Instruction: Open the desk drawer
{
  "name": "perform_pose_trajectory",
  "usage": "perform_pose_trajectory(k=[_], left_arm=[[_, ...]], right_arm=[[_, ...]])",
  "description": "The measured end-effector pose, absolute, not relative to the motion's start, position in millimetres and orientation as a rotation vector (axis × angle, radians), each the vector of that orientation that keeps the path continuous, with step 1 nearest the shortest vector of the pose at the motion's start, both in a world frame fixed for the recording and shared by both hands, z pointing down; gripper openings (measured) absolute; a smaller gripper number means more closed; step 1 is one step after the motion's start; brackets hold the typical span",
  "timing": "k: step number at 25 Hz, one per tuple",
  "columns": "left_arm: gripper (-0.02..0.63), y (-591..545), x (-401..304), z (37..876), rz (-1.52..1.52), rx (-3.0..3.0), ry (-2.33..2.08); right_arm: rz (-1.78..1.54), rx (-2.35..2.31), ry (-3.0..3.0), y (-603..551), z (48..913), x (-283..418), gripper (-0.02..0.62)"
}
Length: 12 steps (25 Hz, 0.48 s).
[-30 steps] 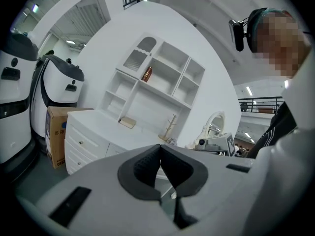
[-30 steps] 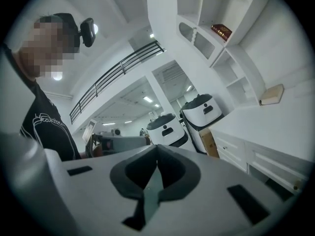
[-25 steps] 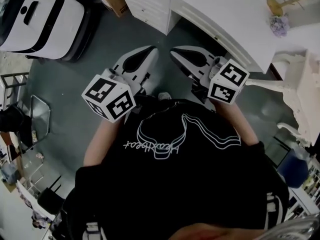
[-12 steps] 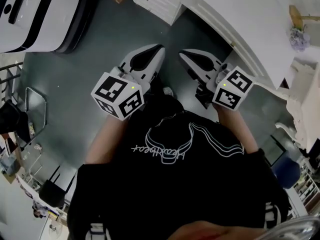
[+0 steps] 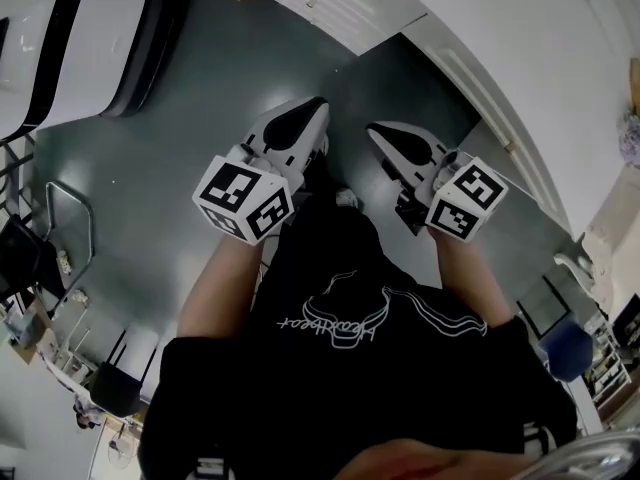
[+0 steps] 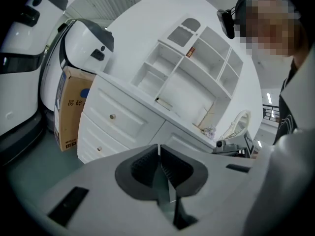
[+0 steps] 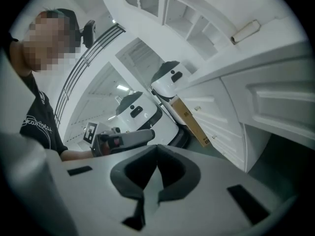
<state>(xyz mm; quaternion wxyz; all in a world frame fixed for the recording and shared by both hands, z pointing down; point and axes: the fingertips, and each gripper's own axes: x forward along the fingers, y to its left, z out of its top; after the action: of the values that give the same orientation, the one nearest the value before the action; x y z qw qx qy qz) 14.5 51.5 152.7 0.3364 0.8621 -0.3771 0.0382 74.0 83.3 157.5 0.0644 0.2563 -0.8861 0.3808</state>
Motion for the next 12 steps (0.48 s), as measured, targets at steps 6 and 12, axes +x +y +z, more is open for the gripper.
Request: perform_pose_trajectory(k=[6,12], left_arm=[[0.005,14,-1,222,0.149,2.214,-1.006],[0.013,-20,-11,283,0.209,2.216,-1.038]], right_arm=[[1.229,0.804,-2.602,57,216,65,0.006],[1.275,0.800,-2.546,38,270,58,0.006]])
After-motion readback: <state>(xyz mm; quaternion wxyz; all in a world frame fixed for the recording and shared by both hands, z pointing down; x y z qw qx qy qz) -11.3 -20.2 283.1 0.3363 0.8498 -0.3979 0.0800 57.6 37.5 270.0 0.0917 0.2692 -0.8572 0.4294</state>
